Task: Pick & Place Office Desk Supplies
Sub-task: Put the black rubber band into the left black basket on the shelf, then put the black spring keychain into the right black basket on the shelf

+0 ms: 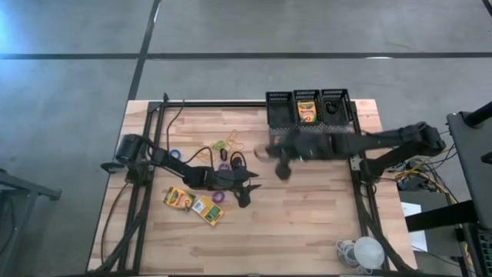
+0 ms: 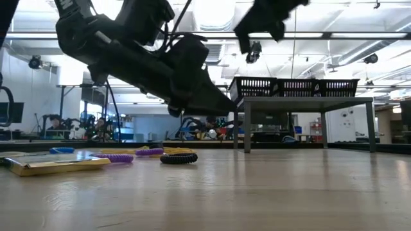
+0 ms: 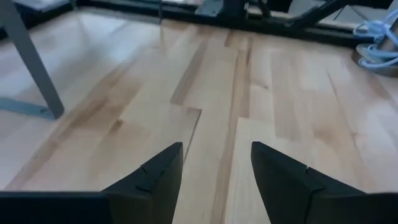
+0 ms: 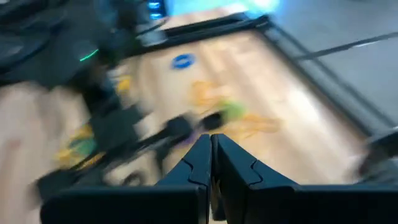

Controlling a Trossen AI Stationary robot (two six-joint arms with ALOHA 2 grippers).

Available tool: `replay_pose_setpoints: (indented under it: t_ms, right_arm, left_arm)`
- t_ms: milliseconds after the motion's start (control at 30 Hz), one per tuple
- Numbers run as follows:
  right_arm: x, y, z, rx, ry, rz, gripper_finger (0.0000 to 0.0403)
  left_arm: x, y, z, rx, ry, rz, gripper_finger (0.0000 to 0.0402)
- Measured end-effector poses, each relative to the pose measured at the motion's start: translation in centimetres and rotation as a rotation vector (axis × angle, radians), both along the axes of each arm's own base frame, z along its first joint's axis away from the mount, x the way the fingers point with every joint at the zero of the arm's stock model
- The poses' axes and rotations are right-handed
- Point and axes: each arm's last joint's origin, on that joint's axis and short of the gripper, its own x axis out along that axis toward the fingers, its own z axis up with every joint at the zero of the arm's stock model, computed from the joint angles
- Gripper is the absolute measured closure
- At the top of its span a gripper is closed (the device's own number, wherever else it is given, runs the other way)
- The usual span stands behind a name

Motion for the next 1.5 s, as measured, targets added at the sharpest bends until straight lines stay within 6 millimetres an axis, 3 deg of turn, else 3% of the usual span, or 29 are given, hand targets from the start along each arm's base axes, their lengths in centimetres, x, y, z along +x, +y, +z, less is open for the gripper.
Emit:
replay_pose_setpoints:
  t_ms: [133, 233, 367, 533, 667, 867, 1233, 1500]
  right_arm:
    - [1.1, -5.0, 2.6, -0.068, 0.085, -0.124, 0.0392]
    - [1.8, -9.3, 3.2, -0.083, 0.156, -0.232, 0.0392]
    - [2.2, -14.4, 2.0, -0.048, 0.283, -0.356, 0.0392]
    - [2.6, -18.3, -0.6, 0.011, 0.413, -0.441, 0.0392]
    - [3.1, -19.4, -1.9, 0.025, 0.457, -0.455, 0.0387]
    - [3.2, -19.6, -2.0, 0.022, 0.454, -0.491, 0.0365]
    - [2.1, -19.0, 0.0, -0.02, 0.426, -0.512, 0.026]
    - [1.6, -18.4, 1.1, -0.023, 0.389, -0.516, 0.0233]
  left_arm:
    - [0.0, 0.0, 0.1, 0.007, -0.001, -0.002, 0.0207]
    - [0.0, 0.0, 0.2, 0.005, -0.004, -0.004, 0.0207]
    - [-0.1, -0.2, 0.1, 0.006, 0.006, -0.011, 0.0207]
    - [-0.2, -0.4, 0.0, 0.01, 0.025, -0.017, 0.0207]
    - [-0.2, -0.5, -0.1, 0.01, 0.03, -0.02, 0.0207]
    - [-0.3, -0.6, -0.2, 0.012, 0.041, -0.023, 0.0207]
    - [-0.3, -0.6, -0.2, 0.013, 0.048, -0.023, 0.0207]
    - [-0.3, -0.6, -0.3, 0.013, 0.051, -0.023, 0.0207]
